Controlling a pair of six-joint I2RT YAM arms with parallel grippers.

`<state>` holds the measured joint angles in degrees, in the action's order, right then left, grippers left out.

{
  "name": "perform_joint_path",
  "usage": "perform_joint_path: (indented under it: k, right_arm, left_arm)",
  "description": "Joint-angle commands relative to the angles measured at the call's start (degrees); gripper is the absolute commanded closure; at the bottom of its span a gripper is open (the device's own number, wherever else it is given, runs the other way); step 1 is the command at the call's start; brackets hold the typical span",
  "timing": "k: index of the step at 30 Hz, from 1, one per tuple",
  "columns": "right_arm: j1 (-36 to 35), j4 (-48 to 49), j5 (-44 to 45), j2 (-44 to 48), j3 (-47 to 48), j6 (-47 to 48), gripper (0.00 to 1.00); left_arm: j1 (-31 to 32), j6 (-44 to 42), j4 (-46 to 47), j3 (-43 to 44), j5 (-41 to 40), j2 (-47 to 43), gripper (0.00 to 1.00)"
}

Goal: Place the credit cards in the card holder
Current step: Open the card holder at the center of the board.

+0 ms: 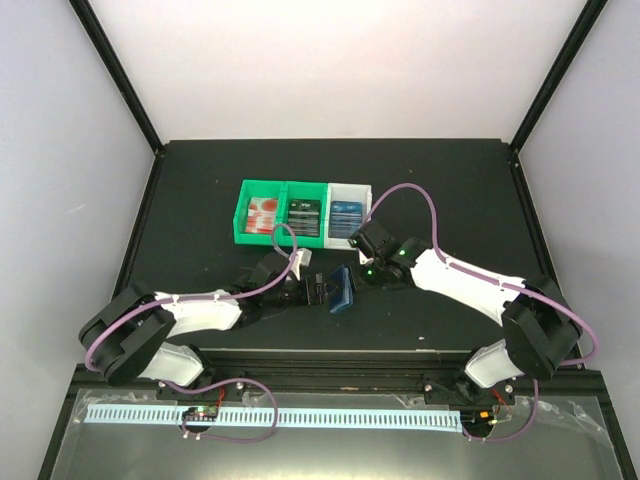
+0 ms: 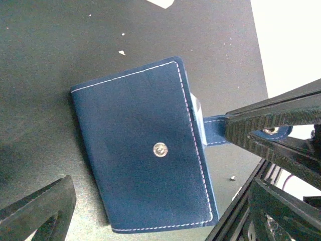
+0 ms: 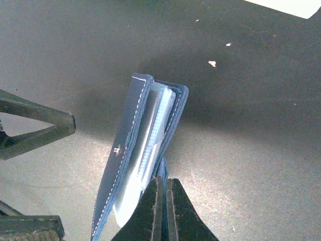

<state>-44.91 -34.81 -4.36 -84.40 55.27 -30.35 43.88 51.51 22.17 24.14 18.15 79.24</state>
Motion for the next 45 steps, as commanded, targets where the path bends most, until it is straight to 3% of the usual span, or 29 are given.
perform_joint_path:
  k: [1, 13, 20, 29, 34, 45]
  right_arm:
    - [0.3, 1.4, -1.9, 1.6, 1.4, 0.2, 0.99]
    - [0.2, 1.9, -2.0, 2.4, 0.9, 0.5, 0.99]
    - [0.3, 1.8, -0.5, 2.1, 0.3, 0.4, 0.99]
    - [0.3, 2.1, -0.6, 2.4, 0.2, 0.4, 0.99]
    - [0.3, 2.1, 0.0, 2.1, 0.0, 0.4, 0.99]
    - [0.3, 0.8, 6.0, 0.8, -0.2, 0.1, 0.97]
  left_arm:
    - [-0.5, -2.3, 0.7, 1.1, 2.1, 0.4, 0.03]
    - [-0.5, -9.5, -15.2, 8.7, -0.6, 2.6, 0.01]
    - [-0.5, -9.5, -17.4, 9.0, -3.0, 3.0, 0.06]
    - [-0.5, -9.6, -22.3, 11.5, -5.1, 5.3, 0.04]
    - [-0.5, -9.4, -23.9, 12.3, -6.6, 5.7, 0.09]
    - [-0.5, -9.9, -30.5, 14.9, -11.2, 7.4, 0.13]
